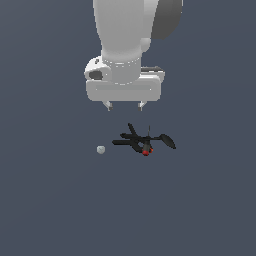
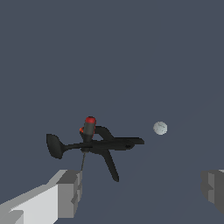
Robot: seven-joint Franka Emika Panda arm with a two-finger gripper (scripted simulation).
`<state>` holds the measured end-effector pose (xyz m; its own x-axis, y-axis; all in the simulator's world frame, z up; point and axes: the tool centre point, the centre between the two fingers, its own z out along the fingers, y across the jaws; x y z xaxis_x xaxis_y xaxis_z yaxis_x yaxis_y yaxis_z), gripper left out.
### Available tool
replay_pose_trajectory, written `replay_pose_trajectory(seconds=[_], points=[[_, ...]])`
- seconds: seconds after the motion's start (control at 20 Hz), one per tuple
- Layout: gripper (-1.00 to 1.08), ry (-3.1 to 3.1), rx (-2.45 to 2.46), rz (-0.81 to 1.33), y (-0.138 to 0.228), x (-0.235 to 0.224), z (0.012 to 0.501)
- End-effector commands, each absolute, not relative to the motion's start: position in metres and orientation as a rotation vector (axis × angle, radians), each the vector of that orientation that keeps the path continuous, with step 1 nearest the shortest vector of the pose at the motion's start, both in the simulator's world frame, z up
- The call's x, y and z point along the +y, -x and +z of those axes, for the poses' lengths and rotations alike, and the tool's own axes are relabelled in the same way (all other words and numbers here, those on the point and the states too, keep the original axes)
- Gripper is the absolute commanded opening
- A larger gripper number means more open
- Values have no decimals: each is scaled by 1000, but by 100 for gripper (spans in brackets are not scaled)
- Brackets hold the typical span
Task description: Pick up a designated object from a clutter of objects.
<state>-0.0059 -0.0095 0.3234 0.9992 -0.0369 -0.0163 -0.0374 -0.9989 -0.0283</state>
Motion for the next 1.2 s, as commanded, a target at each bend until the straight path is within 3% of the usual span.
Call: replay_pose_trajectory(seconds=[0.0,0.65,1.15], points=[[28,3112,58,25,6,-9,323],[28,3120,49,61,8,-19,312],[28,3135,-77,335,24,-4,245]])
